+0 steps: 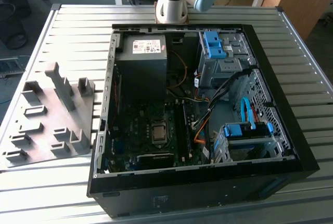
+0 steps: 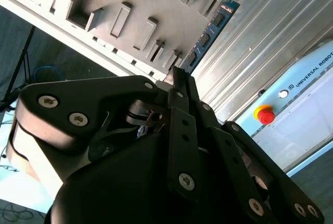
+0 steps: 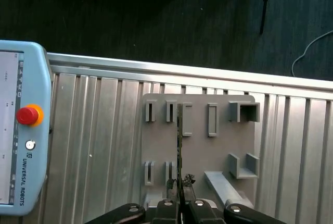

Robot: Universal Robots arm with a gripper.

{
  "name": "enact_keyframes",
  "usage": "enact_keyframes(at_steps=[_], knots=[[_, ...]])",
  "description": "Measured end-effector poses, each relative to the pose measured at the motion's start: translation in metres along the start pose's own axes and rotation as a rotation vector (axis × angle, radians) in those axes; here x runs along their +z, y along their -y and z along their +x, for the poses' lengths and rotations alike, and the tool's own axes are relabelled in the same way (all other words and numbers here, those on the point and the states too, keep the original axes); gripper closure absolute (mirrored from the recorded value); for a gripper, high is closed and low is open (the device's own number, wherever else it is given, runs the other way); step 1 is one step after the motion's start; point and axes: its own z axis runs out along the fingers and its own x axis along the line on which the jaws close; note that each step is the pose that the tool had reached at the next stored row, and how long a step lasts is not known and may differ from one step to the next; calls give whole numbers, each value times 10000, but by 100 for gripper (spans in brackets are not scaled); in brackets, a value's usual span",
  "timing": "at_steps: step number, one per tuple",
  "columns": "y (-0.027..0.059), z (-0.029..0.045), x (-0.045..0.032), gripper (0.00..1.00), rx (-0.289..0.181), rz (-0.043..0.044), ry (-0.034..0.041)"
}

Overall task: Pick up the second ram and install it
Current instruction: 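Pick up the second ram and move it above second insertion slot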

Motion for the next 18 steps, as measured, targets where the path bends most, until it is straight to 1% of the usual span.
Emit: enact_keyframes(at_steps=[1,13,15,18], knots=[[0,0,-12,86,0,0,3],[8,2,-12,86,-2,5,39],[39,3,-12,86,0,5,39],[147,12,-12,86,0,3,38]])
